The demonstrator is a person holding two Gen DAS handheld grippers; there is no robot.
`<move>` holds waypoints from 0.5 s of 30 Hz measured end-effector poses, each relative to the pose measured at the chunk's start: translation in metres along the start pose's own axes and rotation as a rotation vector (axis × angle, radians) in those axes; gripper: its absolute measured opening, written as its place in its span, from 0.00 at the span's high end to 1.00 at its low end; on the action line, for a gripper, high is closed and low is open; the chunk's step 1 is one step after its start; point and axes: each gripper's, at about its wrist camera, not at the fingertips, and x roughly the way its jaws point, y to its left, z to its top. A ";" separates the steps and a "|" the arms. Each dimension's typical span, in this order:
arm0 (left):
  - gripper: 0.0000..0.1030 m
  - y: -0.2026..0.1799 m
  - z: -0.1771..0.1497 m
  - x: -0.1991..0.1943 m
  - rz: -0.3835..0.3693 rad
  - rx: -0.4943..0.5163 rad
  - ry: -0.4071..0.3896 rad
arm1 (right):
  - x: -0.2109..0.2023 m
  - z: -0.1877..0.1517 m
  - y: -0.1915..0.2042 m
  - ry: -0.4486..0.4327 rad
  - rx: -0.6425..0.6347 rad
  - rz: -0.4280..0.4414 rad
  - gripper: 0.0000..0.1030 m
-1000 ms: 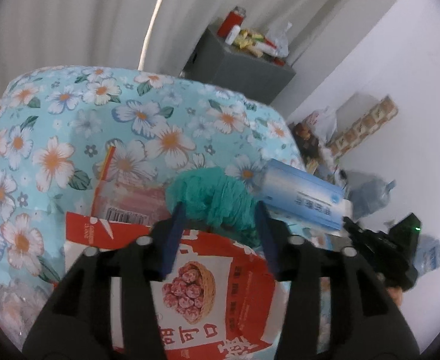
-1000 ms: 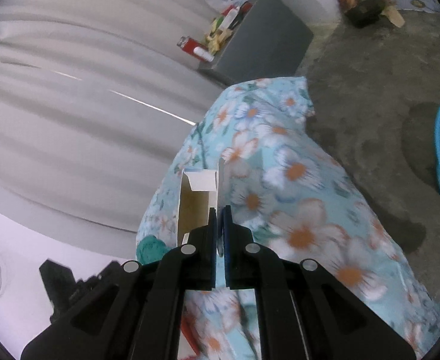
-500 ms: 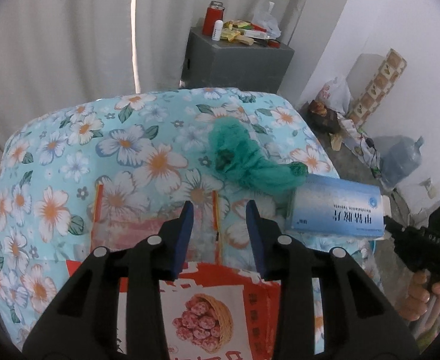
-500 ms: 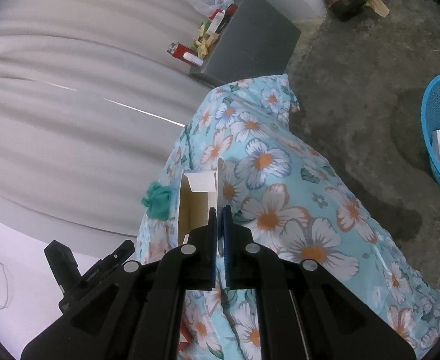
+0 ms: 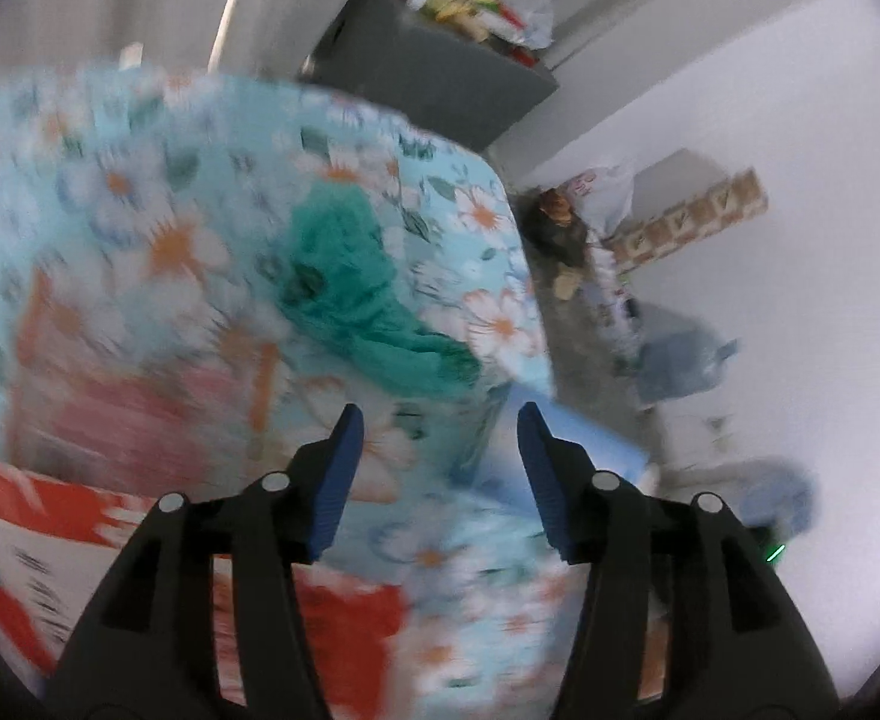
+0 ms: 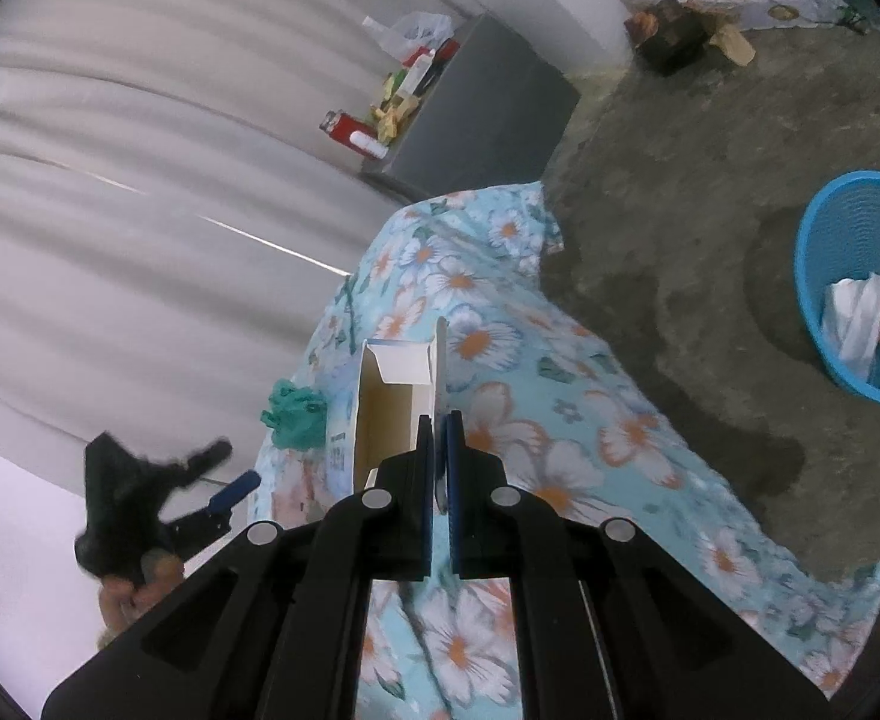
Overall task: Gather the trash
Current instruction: 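Lift the green bag with the left tool while the right tool lifts the medicine box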
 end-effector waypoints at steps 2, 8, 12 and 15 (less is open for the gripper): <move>0.51 0.006 0.007 0.012 -0.050 -0.093 0.043 | -0.007 -0.003 -0.004 -0.006 0.000 -0.016 0.96; 0.53 0.022 0.023 0.049 -0.037 -0.269 0.080 | -0.019 -0.009 -0.019 -0.010 0.024 -0.037 0.96; 0.60 0.029 0.023 0.066 -0.025 -0.316 0.091 | -0.021 -0.011 -0.022 -0.012 0.030 -0.039 0.96; 0.66 0.032 0.019 0.072 -0.032 -0.341 0.085 | -0.022 -0.011 -0.021 -0.017 0.025 -0.043 0.96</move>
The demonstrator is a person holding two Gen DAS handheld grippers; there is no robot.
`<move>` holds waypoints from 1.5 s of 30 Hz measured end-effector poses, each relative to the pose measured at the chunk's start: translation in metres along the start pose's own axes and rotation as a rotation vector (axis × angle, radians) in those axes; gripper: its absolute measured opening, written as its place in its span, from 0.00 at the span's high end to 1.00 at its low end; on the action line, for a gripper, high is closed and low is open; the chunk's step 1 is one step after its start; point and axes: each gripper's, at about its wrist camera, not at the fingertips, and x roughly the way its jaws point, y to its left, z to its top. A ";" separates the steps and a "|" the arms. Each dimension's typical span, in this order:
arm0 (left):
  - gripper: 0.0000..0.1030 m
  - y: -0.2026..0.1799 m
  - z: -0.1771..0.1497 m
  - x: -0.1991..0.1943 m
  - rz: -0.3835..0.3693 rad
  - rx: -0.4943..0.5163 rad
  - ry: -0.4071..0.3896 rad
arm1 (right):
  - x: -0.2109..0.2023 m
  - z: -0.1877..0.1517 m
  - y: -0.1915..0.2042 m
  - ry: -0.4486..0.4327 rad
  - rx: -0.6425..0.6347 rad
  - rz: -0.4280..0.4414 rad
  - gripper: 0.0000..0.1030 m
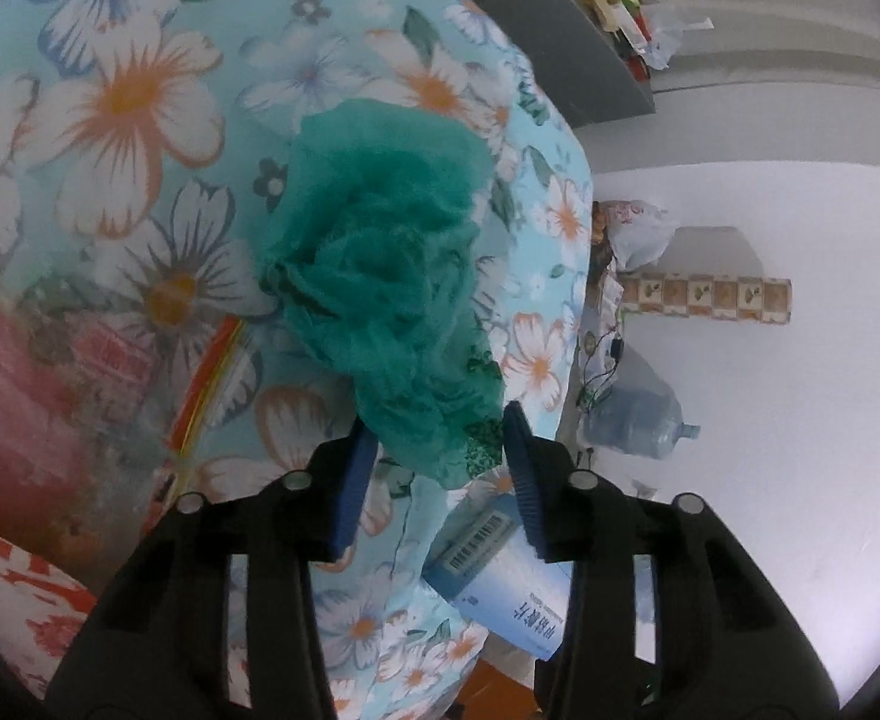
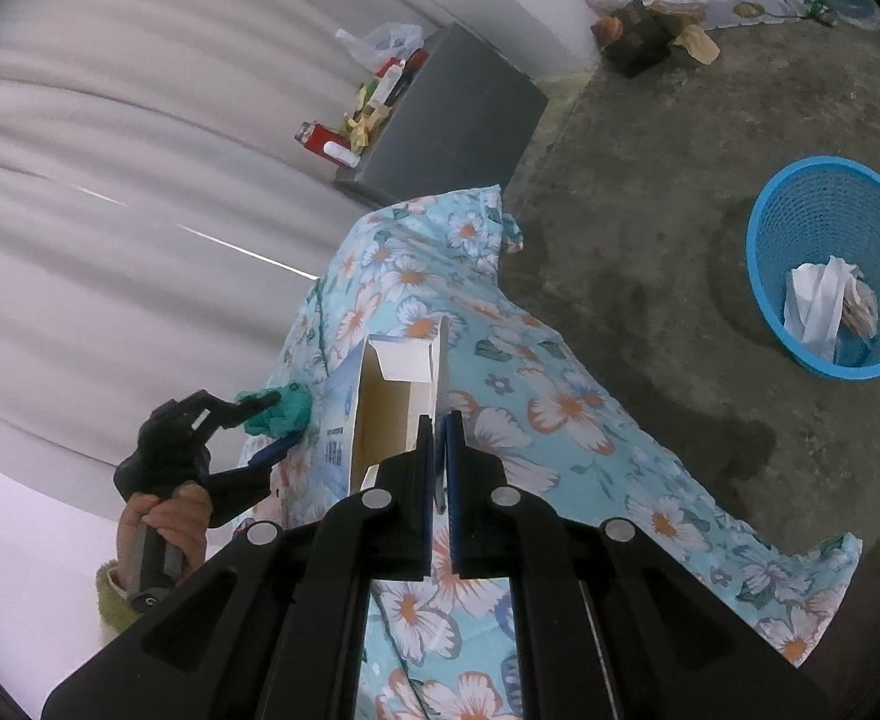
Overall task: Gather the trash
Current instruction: 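Lift the green bag with the left tool while the right tool lifts the medicine box, then carry the green bag and box over the wastebasket and open both tools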
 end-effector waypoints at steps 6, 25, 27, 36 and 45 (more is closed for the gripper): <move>0.81 -0.003 -0.009 -0.013 -0.007 0.039 -0.044 | -0.004 -0.002 -0.001 0.005 0.013 0.034 0.96; 0.85 -0.043 -0.109 -0.108 -0.080 0.392 -0.118 | -0.064 -0.029 0.029 -0.053 -0.068 0.085 0.96; 0.85 -0.052 -0.128 -0.112 -0.088 0.459 -0.110 | -0.076 -0.032 0.030 -0.074 -0.073 0.079 0.97; 0.85 -0.094 -0.195 -0.095 -0.038 0.717 -0.025 | -0.138 -0.042 0.015 -0.218 -0.044 0.082 0.97; 0.85 -0.151 -0.260 -0.037 -0.007 0.922 0.078 | -0.192 -0.033 -0.028 -0.349 0.007 0.025 0.97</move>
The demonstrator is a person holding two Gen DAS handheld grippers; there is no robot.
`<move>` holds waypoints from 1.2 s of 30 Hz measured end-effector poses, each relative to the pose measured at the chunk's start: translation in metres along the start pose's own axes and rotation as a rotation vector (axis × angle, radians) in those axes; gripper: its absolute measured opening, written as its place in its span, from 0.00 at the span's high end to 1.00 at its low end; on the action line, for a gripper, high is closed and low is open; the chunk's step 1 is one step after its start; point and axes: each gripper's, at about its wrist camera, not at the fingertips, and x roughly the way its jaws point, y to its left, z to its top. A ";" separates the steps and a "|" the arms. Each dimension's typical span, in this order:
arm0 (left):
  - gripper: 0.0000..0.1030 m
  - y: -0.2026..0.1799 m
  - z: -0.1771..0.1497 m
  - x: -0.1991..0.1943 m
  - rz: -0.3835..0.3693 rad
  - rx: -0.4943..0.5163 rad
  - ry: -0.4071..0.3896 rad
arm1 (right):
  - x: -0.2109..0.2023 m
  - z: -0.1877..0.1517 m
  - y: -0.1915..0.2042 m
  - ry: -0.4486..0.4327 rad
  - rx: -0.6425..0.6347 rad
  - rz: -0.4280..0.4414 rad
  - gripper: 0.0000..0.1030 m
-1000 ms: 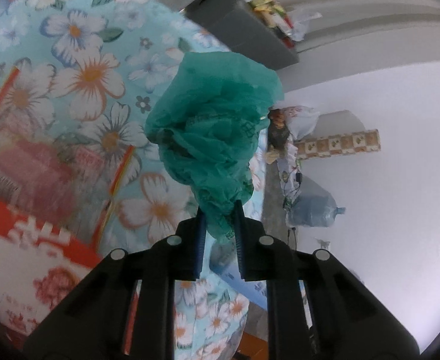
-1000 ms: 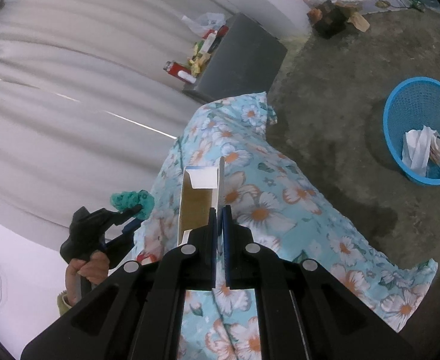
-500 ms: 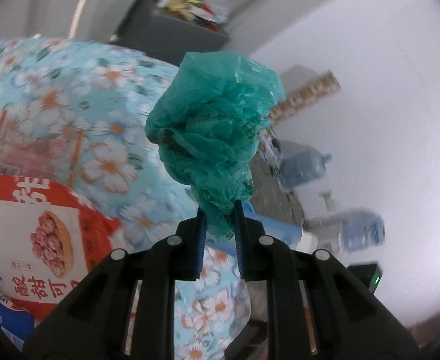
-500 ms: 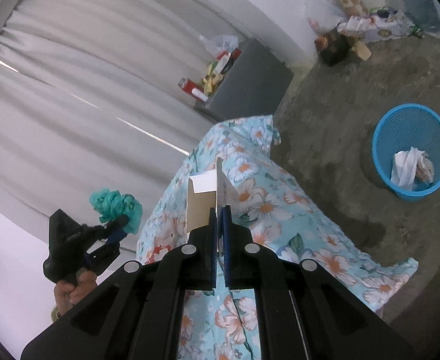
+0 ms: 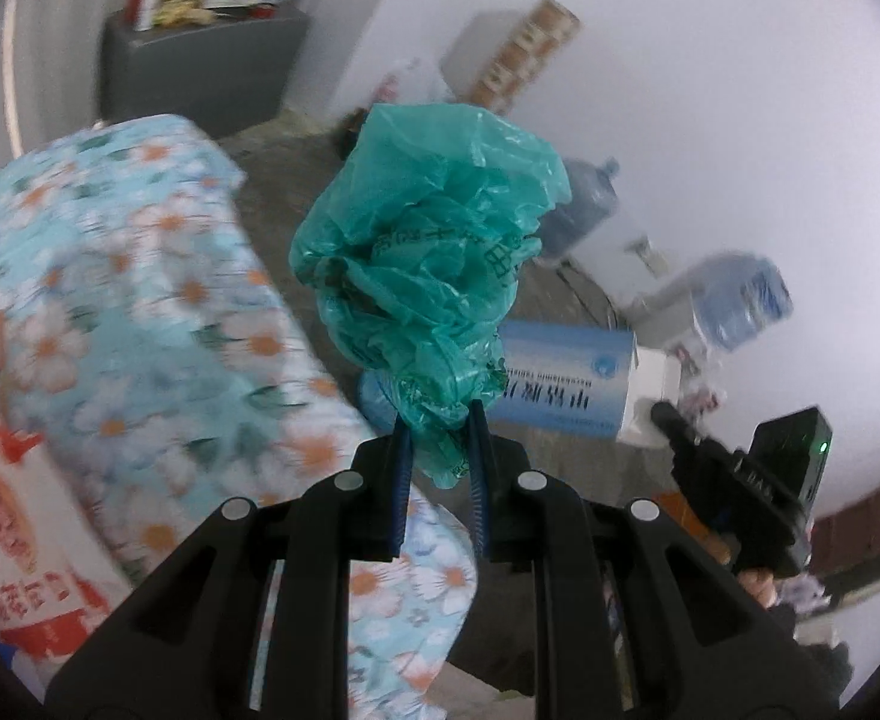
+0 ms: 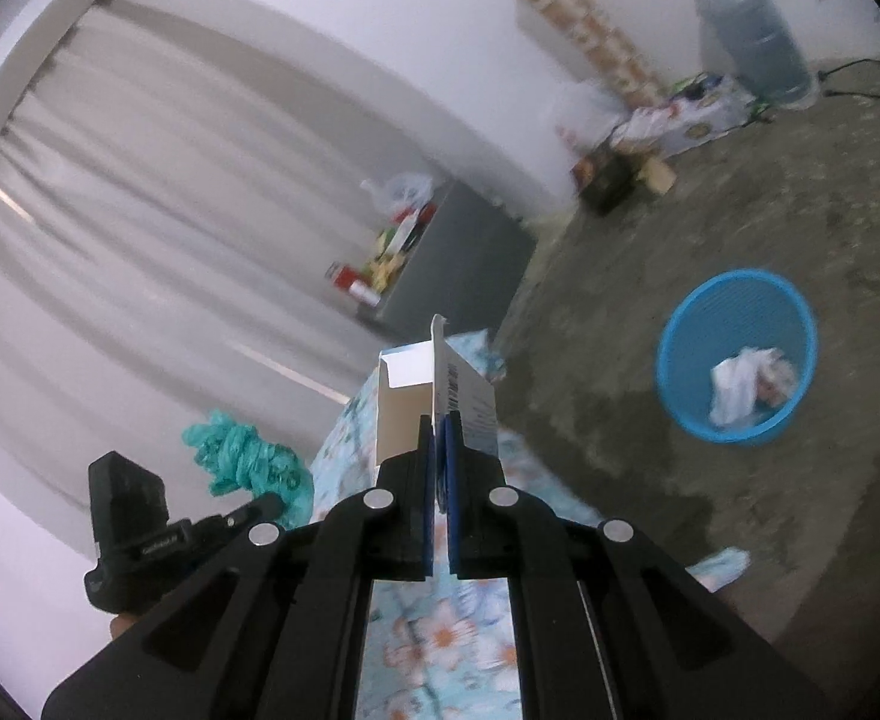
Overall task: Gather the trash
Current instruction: 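Carry the green bag and box over the wastebasket and open both tools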
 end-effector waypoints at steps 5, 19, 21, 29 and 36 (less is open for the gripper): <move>0.85 -0.041 0.007 0.054 0.000 0.121 0.108 | -0.021 0.020 -0.036 -0.099 0.029 -0.105 0.97; 0.83 -0.102 0.031 0.273 0.104 0.360 0.464 | 0.045 0.070 -0.155 -0.119 0.137 -0.373 0.96; 0.68 -0.100 0.032 0.302 0.124 0.378 0.491 | 0.069 0.075 -0.179 -0.101 0.169 -0.414 0.93; 0.34 -0.072 0.027 0.335 0.196 0.365 0.510 | 0.132 0.043 -0.262 0.012 0.350 -0.495 0.49; 0.31 -0.075 0.034 0.275 0.200 0.389 0.377 | 0.099 0.016 -0.240 -0.015 0.336 -0.486 0.46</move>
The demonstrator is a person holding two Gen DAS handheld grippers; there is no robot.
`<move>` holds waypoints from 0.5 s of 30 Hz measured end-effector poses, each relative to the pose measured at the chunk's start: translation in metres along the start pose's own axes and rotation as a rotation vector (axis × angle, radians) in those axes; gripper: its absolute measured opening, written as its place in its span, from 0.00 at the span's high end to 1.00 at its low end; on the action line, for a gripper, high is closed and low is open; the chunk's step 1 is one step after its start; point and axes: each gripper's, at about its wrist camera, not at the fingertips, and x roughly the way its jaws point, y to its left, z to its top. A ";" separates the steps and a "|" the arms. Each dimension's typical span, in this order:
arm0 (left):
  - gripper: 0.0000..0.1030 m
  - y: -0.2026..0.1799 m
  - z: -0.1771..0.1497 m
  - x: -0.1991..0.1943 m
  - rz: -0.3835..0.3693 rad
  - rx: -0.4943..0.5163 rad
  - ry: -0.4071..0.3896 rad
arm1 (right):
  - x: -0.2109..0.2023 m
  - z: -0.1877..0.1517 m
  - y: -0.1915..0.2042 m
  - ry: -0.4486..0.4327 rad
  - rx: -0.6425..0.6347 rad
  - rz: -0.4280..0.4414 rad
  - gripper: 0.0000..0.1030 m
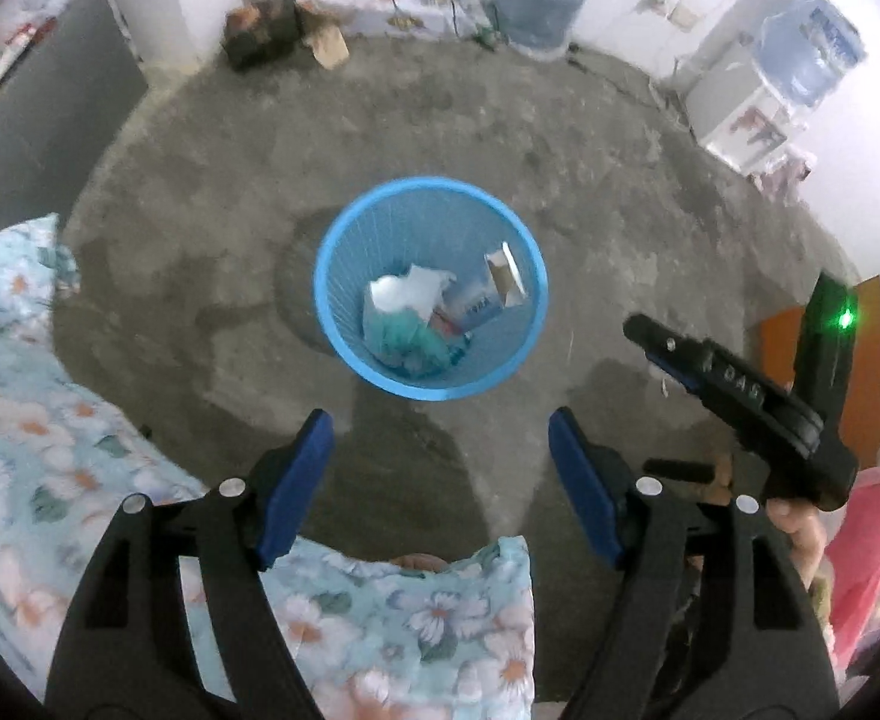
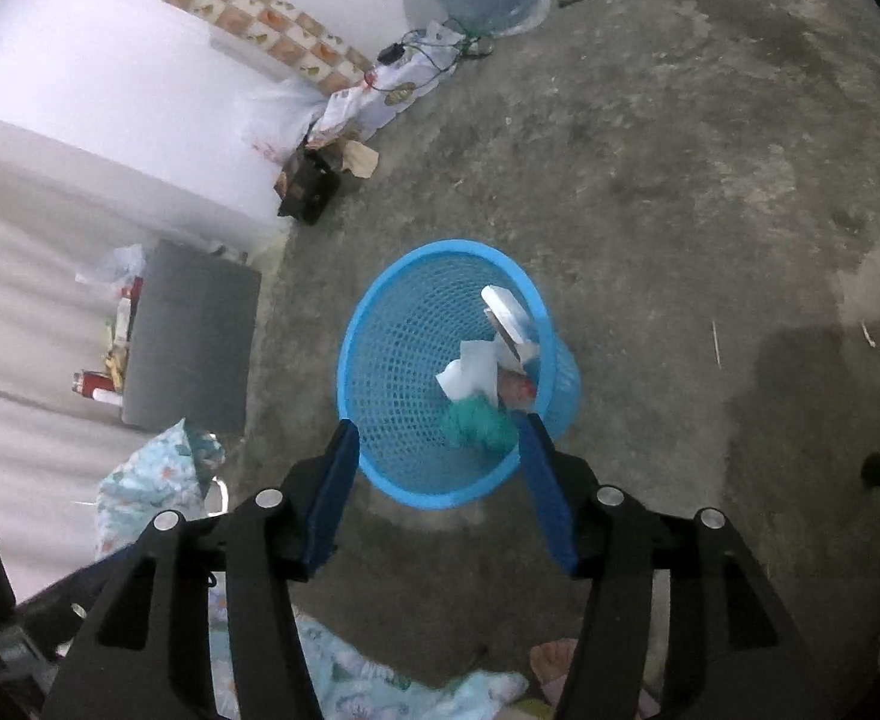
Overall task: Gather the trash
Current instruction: 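Carry the green bag and box over the wastebasket and open both tools, then move both open tools back over the pile on the bed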
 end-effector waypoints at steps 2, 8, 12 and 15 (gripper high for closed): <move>0.28 0.002 -0.009 -0.028 -0.022 -0.023 -0.048 | -0.015 -0.006 0.005 -0.013 -0.021 -0.005 0.45; 0.25 0.008 -0.060 -0.113 -0.060 -0.069 -0.182 | -0.063 -0.031 0.053 -0.047 -0.204 -0.019 0.35; 0.24 0.030 -0.113 -0.173 -0.053 -0.146 -0.281 | -0.095 -0.057 0.105 -0.079 -0.385 0.000 0.24; 0.21 0.053 -0.160 -0.216 -0.026 -0.228 -0.379 | -0.114 -0.075 0.139 -0.077 -0.487 0.046 0.22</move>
